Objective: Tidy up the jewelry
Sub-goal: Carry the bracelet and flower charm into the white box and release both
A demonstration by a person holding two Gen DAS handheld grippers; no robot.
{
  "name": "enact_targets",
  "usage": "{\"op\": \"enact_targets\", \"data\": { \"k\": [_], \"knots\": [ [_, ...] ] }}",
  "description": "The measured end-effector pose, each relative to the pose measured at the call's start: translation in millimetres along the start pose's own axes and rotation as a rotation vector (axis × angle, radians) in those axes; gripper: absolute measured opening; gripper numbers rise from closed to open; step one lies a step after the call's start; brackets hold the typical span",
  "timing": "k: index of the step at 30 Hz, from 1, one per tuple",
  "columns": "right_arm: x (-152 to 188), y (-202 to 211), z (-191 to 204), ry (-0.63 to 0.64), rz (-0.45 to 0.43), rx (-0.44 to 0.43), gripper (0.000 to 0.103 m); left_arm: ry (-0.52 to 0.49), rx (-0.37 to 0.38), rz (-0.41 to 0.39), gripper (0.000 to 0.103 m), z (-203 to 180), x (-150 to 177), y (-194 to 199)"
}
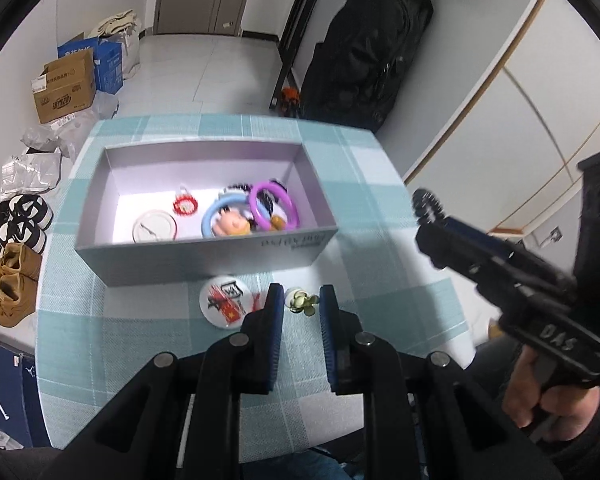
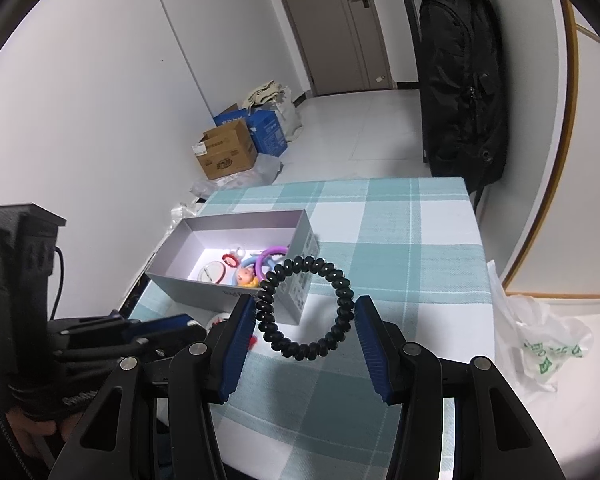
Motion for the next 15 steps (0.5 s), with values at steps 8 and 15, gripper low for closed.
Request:
{"op": "enact_targets", "data": {
  "k": [8, 15],
  "knots": [
    [-15.8, -7.9, 12.8, -0.001, -0.001, -0.045, 0.050, 0.080, 0.030, -0.069, 0.013, 21.4, -21.7, 16.8],
    [-29.6, -19.1, 33.0, 0.034, 0.011, -0.072, 0.050, 0.141, 0.043, -0.112, 0.013, 40.6, -38.7, 25.8]
  ]
}}
Point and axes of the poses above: each gripper's, at about its wrist camera, not at the fingertips, and y roughly against the way its jaws point, z to its left, x to its underside, the point moved 10 cm from there along -y, roughly the way its jaws point, and after that the axes turned 14 degrees about z, right-handed, at the moved point
